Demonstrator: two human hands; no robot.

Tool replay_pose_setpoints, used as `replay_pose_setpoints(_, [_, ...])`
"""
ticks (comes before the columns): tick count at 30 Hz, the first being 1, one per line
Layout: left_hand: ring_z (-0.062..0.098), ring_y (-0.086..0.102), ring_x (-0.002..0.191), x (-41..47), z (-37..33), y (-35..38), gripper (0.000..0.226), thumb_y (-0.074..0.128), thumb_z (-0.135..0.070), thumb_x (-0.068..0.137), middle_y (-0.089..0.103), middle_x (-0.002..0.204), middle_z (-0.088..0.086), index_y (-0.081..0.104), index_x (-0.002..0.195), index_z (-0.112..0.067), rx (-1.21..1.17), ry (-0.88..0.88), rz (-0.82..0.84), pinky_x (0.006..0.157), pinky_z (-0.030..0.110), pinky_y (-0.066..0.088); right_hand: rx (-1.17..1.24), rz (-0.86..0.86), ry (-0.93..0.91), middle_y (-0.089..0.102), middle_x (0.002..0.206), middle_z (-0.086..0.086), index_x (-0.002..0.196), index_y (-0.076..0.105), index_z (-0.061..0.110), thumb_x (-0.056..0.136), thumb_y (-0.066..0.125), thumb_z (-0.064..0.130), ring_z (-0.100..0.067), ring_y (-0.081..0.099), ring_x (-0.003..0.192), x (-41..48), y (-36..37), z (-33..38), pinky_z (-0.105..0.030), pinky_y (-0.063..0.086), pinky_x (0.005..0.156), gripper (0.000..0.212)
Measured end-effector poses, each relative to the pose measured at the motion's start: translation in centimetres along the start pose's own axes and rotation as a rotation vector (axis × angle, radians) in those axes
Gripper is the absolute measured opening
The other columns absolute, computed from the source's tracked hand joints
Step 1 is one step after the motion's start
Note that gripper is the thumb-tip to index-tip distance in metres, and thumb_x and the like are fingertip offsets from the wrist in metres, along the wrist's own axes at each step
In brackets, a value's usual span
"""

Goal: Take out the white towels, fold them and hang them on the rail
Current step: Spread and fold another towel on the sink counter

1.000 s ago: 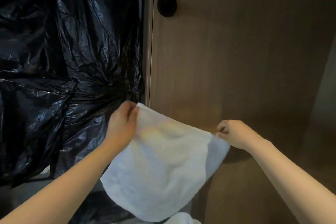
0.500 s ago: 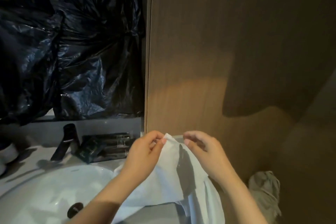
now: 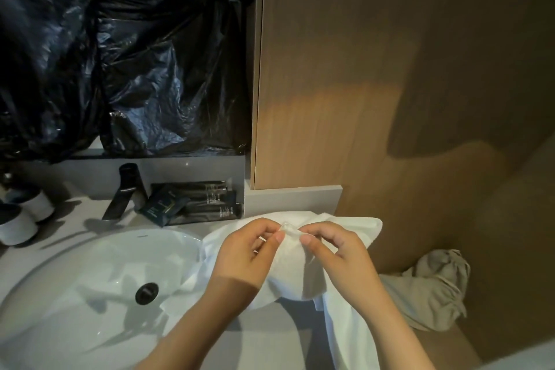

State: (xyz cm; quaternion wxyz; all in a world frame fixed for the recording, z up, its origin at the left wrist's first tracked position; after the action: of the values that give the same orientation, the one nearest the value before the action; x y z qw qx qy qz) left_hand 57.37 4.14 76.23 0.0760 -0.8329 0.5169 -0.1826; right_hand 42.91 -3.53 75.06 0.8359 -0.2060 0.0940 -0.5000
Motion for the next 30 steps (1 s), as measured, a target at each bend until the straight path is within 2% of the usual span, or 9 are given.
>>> replay_pose_setpoints(4, [-0.001,0.060,0.084,-0.2,0.5,-0.1,0.014,0.060,-0.027,0.093,0.066,0.081,-0.021,0.065,0.082,-0.033,-0.010,-0.025,-0.001,0.065,0.009,0.045,-0.003,0.022,-0.007,0.067,0.099,0.015,0.094,0.068,0.028,0.094,0.061,0.033,-0.006,0.059,0.097,-0.3,0.3,0.3,-0.015,0.044,0.080,0.009])
replay_pose_setpoints(8, [-0.004,0.059,0.085,-0.5,0.7,0.2,0.013,0.062,-0.026,0.092,0.065,0.084,-0.025,0.064,0.082,-0.035,-0.023,-0.031,0.002,0.067,0.007,0.045,-0.015,-0.009,-0.020,0.064,0.089,0.020,0.087,0.064,0.029,0.095,0.059,0.031,0.000,0.058,0.092,-0.6,0.3,0.6,-0.009,0.044,0.074,0.009])
replay_pose_setpoints(10, [-0.002,0.060,0.081,-0.6,1.5,0.3,0.009,0.069,-0.026,0.088,0.065,0.082,-0.023,0.064,0.087,-0.034,-0.047,-0.074,0.000,0.068,0.008,0.047,-0.016,-0.044,-0.035,0.064,0.087,0.019,0.087,0.063,0.028,0.096,0.057,0.029,0.003,0.057,0.090,-0.7,0.2,0.9,-0.007,0.044,0.074,0.011])
replay_pose_setpoints(13, [-0.001,0.061,0.076,-1.0,2.5,-0.1,0.023,0.075,-0.025,0.082,0.065,0.081,-0.021,0.058,0.094,-0.034,-0.071,-0.130,-0.029,0.064,0.008,0.048,-0.005,-0.075,-0.010,0.063,0.093,0.016,0.090,0.061,0.028,0.097,0.055,0.031,-0.004,0.059,0.093,-1.0,0.2,0.8,-0.010,0.047,0.079,0.010])
replay_pose_setpoints(17, [0.004,0.061,0.074,-1.4,2.3,-0.5,0.021,0.076,-0.017,0.082,0.065,0.081,-0.014,0.060,0.088,-0.031,-0.113,-0.083,-0.057,0.066,0.010,0.049,0.003,-0.041,-0.015,0.064,0.097,0.015,0.093,0.063,0.027,0.095,0.058,0.031,-0.007,0.060,0.096,-1.0,0.8,1.4,-0.014,0.048,0.083,0.006])
replay_pose_setpoints(21, [0.003,0.059,0.072,-1.5,1.9,-0.2,0.025,0.074,-0.012,0.083,0.065,0.078,-0.016,0.065,0.079,-0.036,-0.122,-0.049,-0.038,0.066,0.008,0.047,0.011,-0.007,-0.054,0.066,0.099,0.014,0.100,0.067,0.024,0.093,0.061,0.032,-0.002,0.059,0.095,-1.0,1.1,2.3,-0.012,0.046,0.081,0.012])
replay_pose_setpoints(24, [0.003,0.060,0.071,-1.6,1.7,0.0,0.031,0.074,-0.013,0.083,0.066,0.076,-0.018,0.067,0.075,-0.042,-0.114,-0.038,-0.026,0.067,0.009,0.048,0.002,-0.015,-0.071,0.065,0.093,0.016,0.097,0.067,0.024,0.095,0.059,0.030,0.002,0.058,0.091,-1.0,1.3,2.5,-0.009,0.045,0.078,0.010])
replay_pose_setpoints(27, [0.005,0.061,0.073,-1.6,1.5,0.0,0.023,0.074,-0.017,0.084,0.067,0.076,-0.016,0.068,0.073,-0.036,-0.070,-0.008,-0.018,0.067,0.011,0.048,-0.002,-0.044,-0.068,0.064,0.097,0.016,0.098,0.064,0.027,0.096,0.055,0.032,0.002,0.058,0.095,-1.1,1.3,2.4,-0.009,0.046,0.080,0.010])
replay_pose_setpoints(30, [0.009,0.060,0.077,-1.5,1.2,0.1,0.011,0.072,-0.029,0.084,0.066,0.076,-0.012,0.070,0.074,-0.027,-0.012,0.026,0.014,0.069,0.015,0.047,0.021,-0.085,-0.086,0.064,0.098,0.013,0.099,0.063,0.025,0.097,0.053,0.031,-0.004,0.059,0.095,-1.0,0.8,2.6,-0.010,0.046,0.079,0.012])
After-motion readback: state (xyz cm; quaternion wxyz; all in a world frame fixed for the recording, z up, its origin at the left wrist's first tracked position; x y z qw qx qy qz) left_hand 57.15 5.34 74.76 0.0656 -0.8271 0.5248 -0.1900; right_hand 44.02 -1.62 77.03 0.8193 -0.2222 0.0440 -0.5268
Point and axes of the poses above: each hand's wrist, its own x-axis towards the middle knuckle, its own y-axis out of the palm, z = x × y, the point moved 10 cm from there along x, towards the middle knuckle
